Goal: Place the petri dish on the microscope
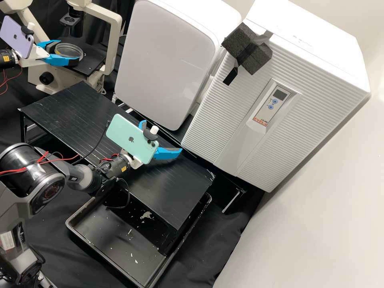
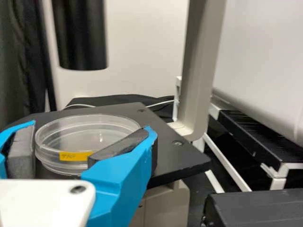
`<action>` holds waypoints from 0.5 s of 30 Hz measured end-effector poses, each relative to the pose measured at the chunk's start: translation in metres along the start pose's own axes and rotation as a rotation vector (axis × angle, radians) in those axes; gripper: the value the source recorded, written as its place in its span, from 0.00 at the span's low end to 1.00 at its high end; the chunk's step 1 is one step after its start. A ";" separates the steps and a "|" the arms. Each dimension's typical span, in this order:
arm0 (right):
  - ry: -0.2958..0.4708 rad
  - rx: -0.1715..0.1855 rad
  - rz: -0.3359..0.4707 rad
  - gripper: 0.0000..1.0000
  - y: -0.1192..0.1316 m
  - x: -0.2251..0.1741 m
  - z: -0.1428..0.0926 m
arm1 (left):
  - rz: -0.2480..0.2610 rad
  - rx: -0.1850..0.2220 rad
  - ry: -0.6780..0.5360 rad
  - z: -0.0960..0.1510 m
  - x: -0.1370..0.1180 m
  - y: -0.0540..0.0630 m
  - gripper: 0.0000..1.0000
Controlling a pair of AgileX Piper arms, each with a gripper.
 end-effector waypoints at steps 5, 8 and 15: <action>0.000 0.000 0.000 1.00 0.000 0.000 0.000 | 0.006 -0.014 0.045 -0.009 0.016 -0.002 0.00; 0.000 0.000 0.000 1.00 0.000 0.000 0.000 | 0.010 -0.015 0.045 -0.008 0.017 -0.001 0.00; 0.000 0.000 0.000 1.00 0.000 0.000 0.000 | 0.013 -0.015 0.044 -0.009 0.017 -0.001 1.00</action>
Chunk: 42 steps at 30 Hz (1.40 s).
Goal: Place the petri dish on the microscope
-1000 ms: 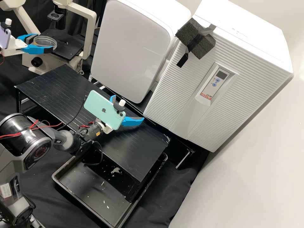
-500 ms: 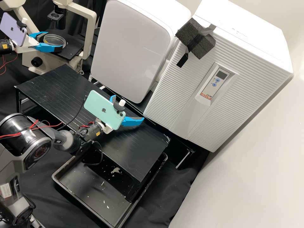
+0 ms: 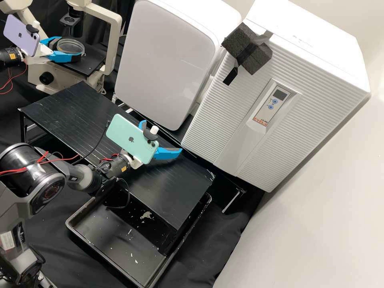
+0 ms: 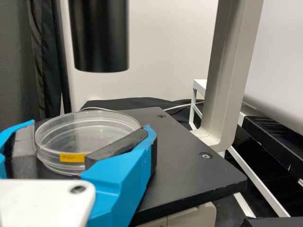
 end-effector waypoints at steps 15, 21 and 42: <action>0.000 0.000 0.000 1.00 0.000 0.000 0.000 | -0.005 0.005 -0.003 0.000 -0.002 -0.003 1.00; 0.000 0.000 0.000 1.00 0.000 0.000 0.000 | -0.007 0.015 -0.011 0.000 -0.002 -0.003 1.00; 0.000 0.000 0.000 1.00 0.000 0.000 0.000 | 0.014 0.067 -0.055 0.022 -0.118 -0.035 1.00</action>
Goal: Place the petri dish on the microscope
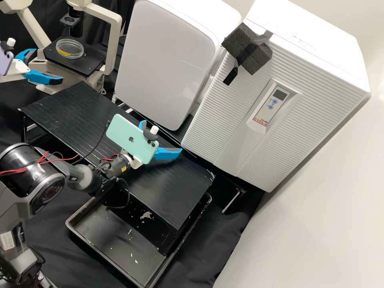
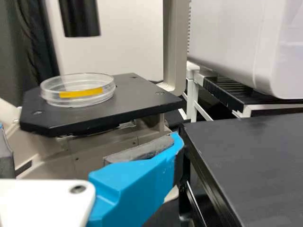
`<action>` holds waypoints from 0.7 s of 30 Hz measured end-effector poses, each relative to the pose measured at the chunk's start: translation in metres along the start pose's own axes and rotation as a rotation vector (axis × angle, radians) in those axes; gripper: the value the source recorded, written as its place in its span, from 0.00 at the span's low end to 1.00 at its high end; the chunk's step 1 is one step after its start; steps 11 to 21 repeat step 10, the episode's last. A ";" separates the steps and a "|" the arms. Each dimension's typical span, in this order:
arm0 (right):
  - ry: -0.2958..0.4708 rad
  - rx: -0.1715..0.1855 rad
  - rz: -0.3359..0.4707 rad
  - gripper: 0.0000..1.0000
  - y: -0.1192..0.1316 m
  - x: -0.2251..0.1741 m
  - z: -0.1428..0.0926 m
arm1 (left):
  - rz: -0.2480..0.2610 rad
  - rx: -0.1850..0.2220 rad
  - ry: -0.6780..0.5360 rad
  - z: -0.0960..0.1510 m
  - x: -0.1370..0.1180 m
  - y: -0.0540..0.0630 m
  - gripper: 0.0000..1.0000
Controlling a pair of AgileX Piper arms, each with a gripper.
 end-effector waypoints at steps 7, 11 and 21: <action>0.000 0.000 0.000 1.00 0.000 0.000 0.000 | 0.067 0.064 -0.016 0.022 -0.043 -0.018 1.00; 0.000 0.000 0.000 1.00 0.000 0.000 0.000 | 0.061 0.070 -0.064 0.028 -0.056 -0.021 1.00; 0.000 0.000 0.000 1.00 0.000 0.000 0.000 | 0.061 0.070 -0.064 0.028 -0.056 -0.021 1.00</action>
